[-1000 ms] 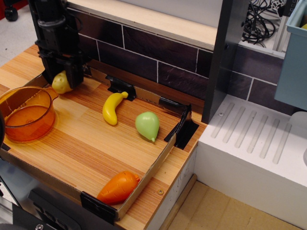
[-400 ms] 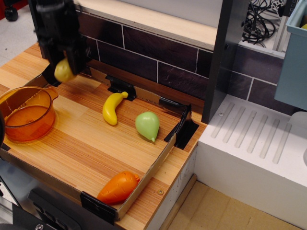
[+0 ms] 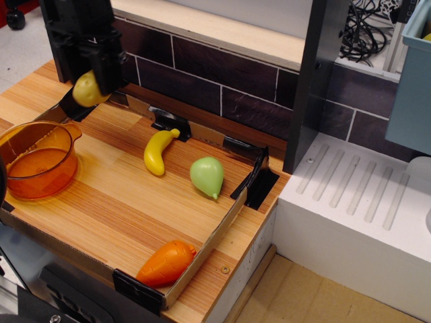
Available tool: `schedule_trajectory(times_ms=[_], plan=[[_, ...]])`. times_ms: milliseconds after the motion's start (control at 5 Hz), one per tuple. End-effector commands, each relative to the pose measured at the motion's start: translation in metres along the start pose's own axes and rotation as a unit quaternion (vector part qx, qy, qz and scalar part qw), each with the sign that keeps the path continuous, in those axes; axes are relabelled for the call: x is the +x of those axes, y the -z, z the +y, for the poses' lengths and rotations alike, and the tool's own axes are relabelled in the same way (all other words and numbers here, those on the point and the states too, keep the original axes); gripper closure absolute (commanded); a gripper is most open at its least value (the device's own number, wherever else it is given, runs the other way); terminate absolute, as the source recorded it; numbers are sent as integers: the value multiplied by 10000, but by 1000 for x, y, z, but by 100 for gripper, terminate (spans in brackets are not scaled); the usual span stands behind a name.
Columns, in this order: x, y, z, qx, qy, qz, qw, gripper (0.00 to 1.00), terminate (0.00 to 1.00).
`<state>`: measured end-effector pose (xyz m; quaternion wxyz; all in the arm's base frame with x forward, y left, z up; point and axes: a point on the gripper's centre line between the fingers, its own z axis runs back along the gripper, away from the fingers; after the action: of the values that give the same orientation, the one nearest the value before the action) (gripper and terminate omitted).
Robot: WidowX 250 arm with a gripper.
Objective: Put potato in pot
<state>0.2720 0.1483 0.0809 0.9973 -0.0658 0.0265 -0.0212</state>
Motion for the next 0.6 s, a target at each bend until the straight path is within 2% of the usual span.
schedule_trajectory(times_ms=[0, 200, 400], plan=[[-41, -12, 5, 209, 500, -181, 9984, 100, 0], [-46, -12, 21, 175, 580, -198, 9980, 100, 0], [-48, -5, 24, 315, 555, -190, 9978, 100, 0]])
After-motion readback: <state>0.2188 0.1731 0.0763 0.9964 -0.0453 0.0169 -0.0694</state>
